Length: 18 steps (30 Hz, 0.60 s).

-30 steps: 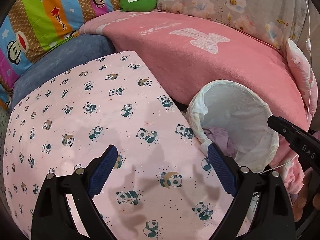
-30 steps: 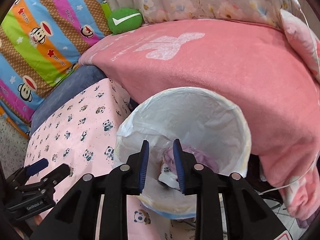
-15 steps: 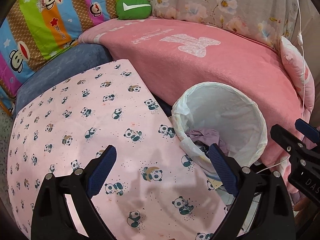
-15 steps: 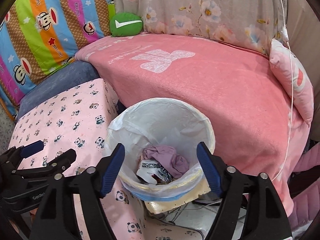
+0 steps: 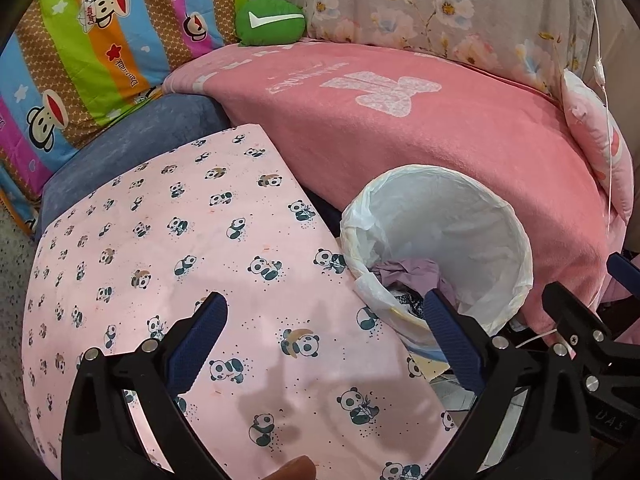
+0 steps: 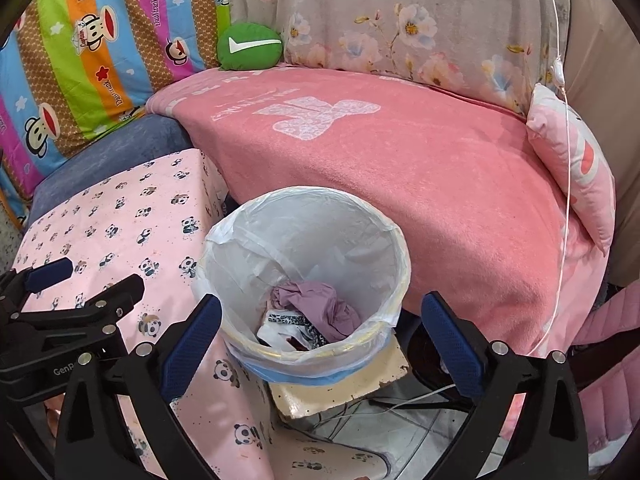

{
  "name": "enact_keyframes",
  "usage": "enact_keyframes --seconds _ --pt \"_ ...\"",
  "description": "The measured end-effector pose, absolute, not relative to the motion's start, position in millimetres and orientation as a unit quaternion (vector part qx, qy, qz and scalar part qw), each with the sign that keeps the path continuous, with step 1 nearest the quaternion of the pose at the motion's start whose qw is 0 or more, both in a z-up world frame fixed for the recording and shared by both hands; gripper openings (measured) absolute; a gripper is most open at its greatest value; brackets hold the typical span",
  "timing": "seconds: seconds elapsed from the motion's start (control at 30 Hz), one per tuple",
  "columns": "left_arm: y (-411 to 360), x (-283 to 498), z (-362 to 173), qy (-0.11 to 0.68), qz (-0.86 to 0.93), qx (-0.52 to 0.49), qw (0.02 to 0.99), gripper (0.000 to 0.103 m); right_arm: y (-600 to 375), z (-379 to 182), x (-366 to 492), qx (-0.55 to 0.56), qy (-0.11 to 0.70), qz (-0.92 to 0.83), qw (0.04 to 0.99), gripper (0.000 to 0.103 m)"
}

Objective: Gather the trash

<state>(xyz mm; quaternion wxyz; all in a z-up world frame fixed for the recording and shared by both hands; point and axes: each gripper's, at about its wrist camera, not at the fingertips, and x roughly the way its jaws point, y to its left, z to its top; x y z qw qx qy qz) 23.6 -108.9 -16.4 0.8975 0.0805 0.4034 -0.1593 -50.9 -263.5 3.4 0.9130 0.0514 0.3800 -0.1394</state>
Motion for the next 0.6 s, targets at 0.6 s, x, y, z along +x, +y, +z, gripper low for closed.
enact_keyframes --seconds 0.6 --pt "-114.8 11.9 -15.0 0.402 -0.156 0.083 0.899 0.095 -264.4 0.6 -64.5 0.047 0.385 -0.142 0.911 0.099"
